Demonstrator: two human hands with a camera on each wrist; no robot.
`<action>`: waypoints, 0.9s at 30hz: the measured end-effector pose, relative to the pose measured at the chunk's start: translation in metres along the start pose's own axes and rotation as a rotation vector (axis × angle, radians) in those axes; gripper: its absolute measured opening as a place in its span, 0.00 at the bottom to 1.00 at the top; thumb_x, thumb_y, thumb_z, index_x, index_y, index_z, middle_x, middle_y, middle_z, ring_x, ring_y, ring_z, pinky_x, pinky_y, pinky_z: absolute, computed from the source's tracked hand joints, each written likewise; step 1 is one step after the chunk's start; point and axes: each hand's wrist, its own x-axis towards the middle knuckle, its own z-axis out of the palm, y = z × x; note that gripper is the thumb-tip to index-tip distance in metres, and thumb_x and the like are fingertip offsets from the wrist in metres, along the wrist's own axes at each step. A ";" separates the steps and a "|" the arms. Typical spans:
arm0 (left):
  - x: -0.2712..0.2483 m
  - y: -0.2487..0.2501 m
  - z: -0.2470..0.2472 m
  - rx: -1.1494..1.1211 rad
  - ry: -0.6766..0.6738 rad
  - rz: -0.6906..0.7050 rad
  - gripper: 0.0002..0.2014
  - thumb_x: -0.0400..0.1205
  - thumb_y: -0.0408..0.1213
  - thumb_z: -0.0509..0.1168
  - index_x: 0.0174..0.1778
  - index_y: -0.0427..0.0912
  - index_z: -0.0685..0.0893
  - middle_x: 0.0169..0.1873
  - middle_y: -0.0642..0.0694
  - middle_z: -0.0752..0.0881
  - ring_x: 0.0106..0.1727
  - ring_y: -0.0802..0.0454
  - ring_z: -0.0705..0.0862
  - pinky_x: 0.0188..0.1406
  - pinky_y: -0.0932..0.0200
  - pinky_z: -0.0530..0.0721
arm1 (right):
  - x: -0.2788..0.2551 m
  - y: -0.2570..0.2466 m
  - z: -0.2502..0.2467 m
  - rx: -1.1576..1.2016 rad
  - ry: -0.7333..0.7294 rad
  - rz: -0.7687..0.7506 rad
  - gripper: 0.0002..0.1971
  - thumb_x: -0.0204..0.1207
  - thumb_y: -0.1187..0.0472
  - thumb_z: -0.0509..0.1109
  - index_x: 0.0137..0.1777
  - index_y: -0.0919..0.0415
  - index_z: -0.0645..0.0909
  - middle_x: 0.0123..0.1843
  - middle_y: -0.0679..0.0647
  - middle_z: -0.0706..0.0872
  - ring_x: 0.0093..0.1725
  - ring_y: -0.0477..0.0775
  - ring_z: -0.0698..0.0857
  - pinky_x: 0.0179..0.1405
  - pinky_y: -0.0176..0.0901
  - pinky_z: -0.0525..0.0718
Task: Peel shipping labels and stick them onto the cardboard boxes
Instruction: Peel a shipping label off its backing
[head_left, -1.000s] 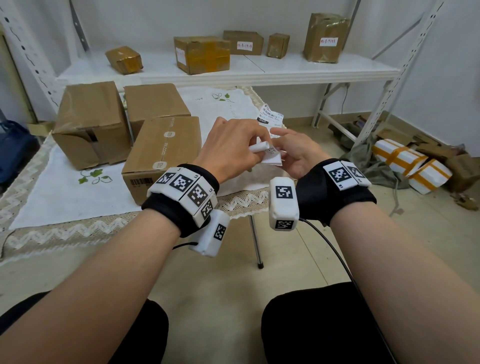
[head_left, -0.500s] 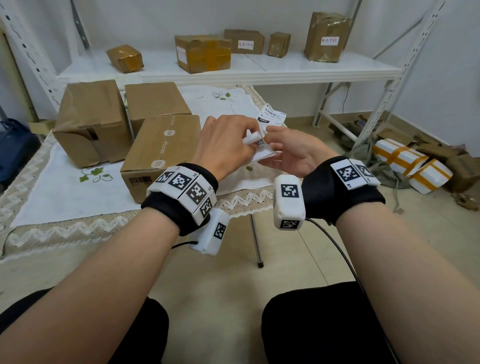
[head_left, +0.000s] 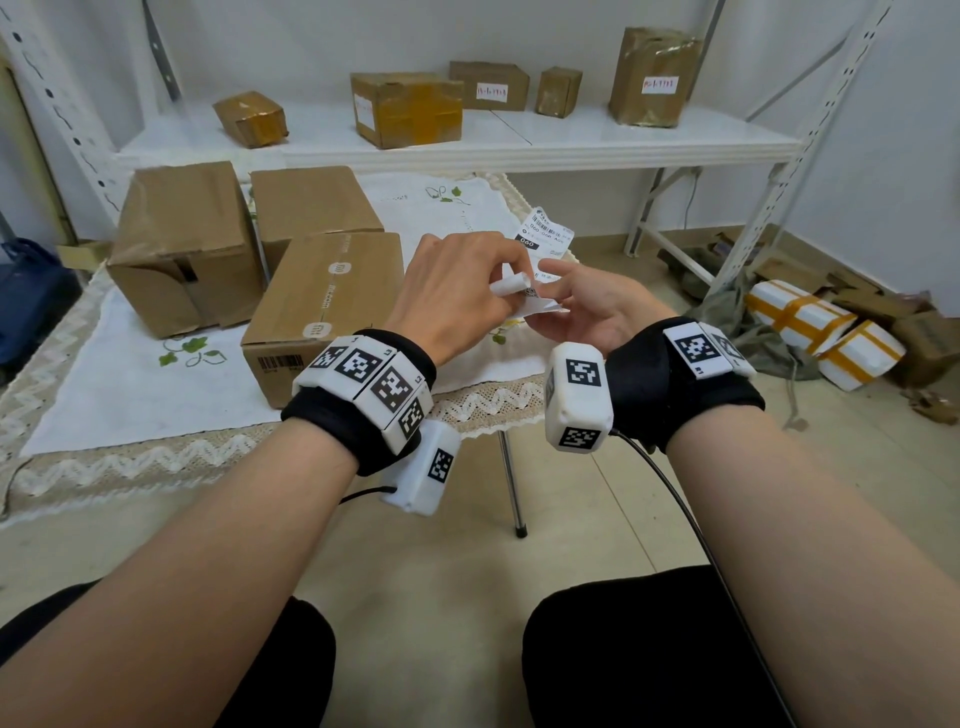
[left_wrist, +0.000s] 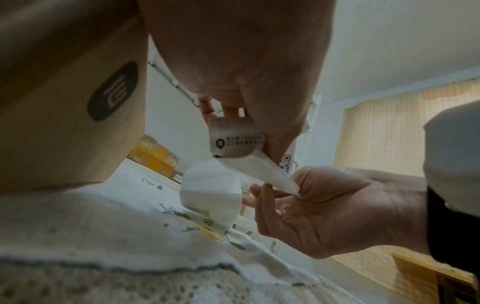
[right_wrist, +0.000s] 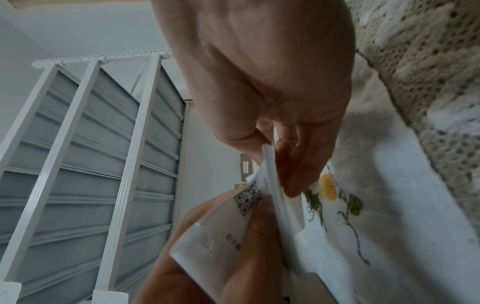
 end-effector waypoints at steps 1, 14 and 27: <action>0.000 0.000 0.000 -0.010 0.002 0.004 0.04 0.80 0.43 0.73 0.49 0.54 0.90 0.28 0.60 0.72 0.39 0.52 0.73 0.49 0.53 0.66 | 0.001 0.000 0.000 0.007 0.001 0.001 0.28 0.84 0.75 0.66 0.81 0.56 0.73 0.46 0.56 0.83 0.36 0.52 0.86 0.32 0.40 0.90; -0.002 -0.004 0.000 0.017 0.012 -0.012 0.08 0.78 0.42 0.73 0.52 0.53 0.86 0.39 0.58 0.78 0.44 0.51 0.76 0.48 0.55 0.64 | 0.005 0.001 -0.001 -0.051 -0.053 0.028 0.13 0.83 0.68 0.70 0.65 0.60 0.80 0.45 0.57 0.86 0.38 0.52 0.87 0.42 0.43 0.91; -0.003 -0.001 -0.001 -0.004 -0.022 -0.018 0.04 0.76 0.41 0.75 0.44 0.48 0.88 0.35 0.56 0.76 0.41 0.50 0.76 0.41 0.56 0.61 | 0.000 0.001 0.003 -0.039 0.003 0.018 0.29 0.84 0.77 0.65 0.83 0.57 0.69 0.46 0.58 0.83 0.39 0.54 0.83 0.37 0.44 0.83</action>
